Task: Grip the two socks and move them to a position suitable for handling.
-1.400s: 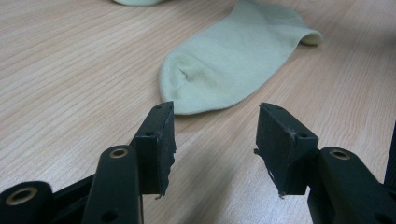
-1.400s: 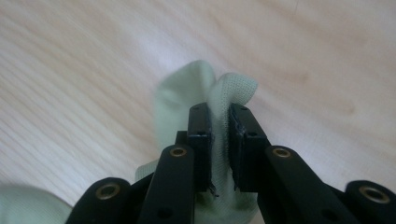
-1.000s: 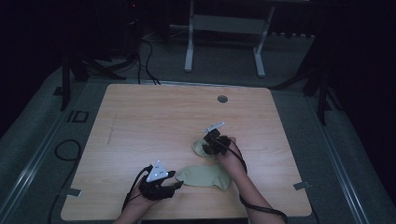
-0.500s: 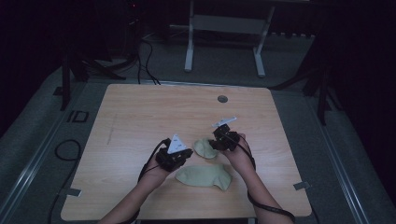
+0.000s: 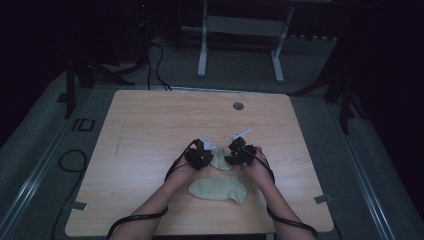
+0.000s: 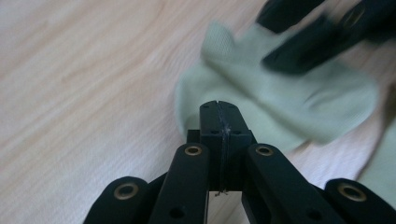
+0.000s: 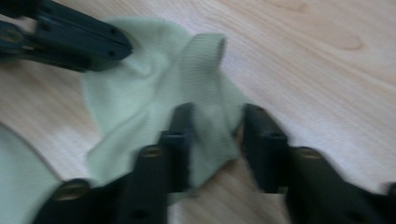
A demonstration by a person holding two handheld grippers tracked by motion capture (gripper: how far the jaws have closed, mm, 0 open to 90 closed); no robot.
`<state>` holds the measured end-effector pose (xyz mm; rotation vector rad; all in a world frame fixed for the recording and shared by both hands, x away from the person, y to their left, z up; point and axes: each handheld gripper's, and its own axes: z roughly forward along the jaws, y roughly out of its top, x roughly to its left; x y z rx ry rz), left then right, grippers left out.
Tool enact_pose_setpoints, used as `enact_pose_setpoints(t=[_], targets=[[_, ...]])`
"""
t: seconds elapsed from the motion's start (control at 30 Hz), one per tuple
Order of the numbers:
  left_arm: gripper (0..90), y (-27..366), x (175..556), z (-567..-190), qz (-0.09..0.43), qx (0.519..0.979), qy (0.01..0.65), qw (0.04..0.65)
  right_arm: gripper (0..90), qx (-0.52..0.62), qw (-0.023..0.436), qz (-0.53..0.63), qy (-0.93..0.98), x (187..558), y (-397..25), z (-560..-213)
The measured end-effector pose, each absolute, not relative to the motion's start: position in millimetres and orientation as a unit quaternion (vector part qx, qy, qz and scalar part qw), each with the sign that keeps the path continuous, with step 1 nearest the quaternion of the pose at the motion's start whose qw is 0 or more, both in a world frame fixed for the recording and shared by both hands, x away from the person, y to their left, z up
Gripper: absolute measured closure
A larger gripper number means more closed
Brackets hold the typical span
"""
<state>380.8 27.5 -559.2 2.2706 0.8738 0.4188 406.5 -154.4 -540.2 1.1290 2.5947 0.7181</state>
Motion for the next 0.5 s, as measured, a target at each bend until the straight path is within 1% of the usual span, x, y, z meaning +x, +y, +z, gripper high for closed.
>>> enact_pose_setpoints(t=[0.07,0.17,0.3,0.5], targets=[[89.3,29.0,380.7,-560.1,0.154,0.863,0.343,0.337,75.7,0.382,0.114,0.243,0.885,405.0,-153.3,-540.1],[89.4,28.7,378.9,-560.3,0.159,0.864,0.339,0.335,80.7,0.375,0.131,0.235,0.887,402.8,-150.3,-537.3],[89.4,31.2,377.5,-560.6,0.156,0.861,0.345,0.339,81.1,0.381,0.133,0.251,0.88,401.1,-157.1,-527.3],[89.3,36.8,375.8,-560.2,0.156,0.86,0.352,0.335,81.0,0.398,0.151,0.27,0.863,401.3,-180.5,-508.8]])
